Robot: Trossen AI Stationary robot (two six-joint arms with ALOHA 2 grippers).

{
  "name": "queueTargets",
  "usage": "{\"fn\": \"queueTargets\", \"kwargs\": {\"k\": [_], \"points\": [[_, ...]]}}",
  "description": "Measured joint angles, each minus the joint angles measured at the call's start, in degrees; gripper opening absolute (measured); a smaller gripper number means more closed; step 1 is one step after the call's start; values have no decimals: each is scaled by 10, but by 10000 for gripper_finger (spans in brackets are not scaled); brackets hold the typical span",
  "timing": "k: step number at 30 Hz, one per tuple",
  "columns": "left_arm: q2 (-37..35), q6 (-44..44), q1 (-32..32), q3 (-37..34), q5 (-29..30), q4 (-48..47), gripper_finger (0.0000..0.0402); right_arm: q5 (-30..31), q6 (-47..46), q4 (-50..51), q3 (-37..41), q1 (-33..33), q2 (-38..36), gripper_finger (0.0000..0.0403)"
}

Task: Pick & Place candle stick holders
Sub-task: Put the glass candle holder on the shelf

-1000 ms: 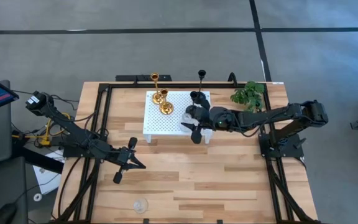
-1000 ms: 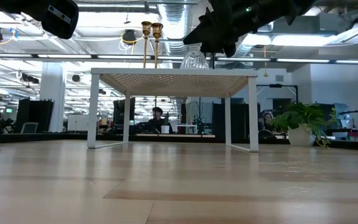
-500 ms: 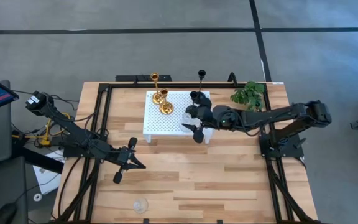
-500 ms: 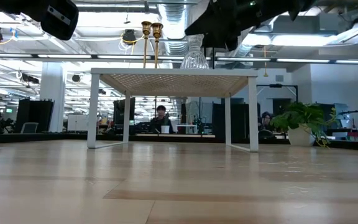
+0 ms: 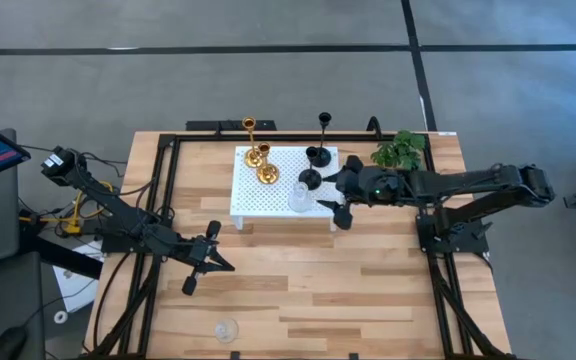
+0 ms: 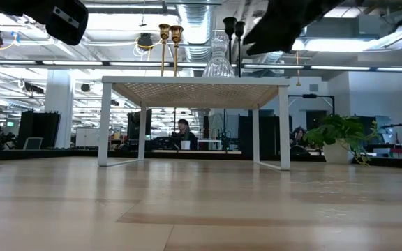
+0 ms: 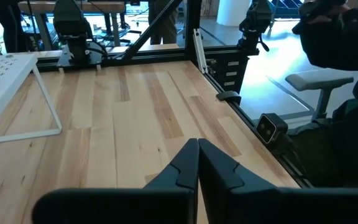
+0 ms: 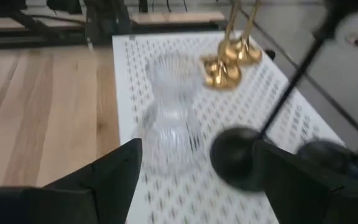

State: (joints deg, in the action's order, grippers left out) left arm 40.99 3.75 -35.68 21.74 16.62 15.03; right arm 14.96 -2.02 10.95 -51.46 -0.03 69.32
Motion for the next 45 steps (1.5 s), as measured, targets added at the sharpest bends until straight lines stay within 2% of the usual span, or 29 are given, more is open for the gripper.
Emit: {"fn": "queueTargets", "kwargs": {"k": [6,11,14,21,28,32,34,37,40,45], "points": [[0,0,0,0,0,0,6,-1,-69,101,0,9,-35,280],[0,-8,0,0,0,-16,7,-1,-104,153,0,40,-42,234],[0,-9,0,0,0,-29,7,-1,-105,157,0,66,-33,180],[-1,-9,0,0,-17,-48,7,-1,-105,161,0,119,14,17],[-22,-9,0,0,-104,-142,5,1,-178,138,0,154,75,7],[-48,-1,-12,0,-201,-159,6,1,-186,78,0,172,107,5],[-59,10,-30,0,-212,-172,4,1,-186,43,0,178,121,4],[-65,12,-66,0,-192,-182,4,2,-186,-6,0,185,138,2],[-62,14,-113,-11,-141,-181,4,9,-186,-33,0,187,151,2],[-51,28,-196,-99,-26,-69,3,26,-186,-41,0,187,154,1]]}}
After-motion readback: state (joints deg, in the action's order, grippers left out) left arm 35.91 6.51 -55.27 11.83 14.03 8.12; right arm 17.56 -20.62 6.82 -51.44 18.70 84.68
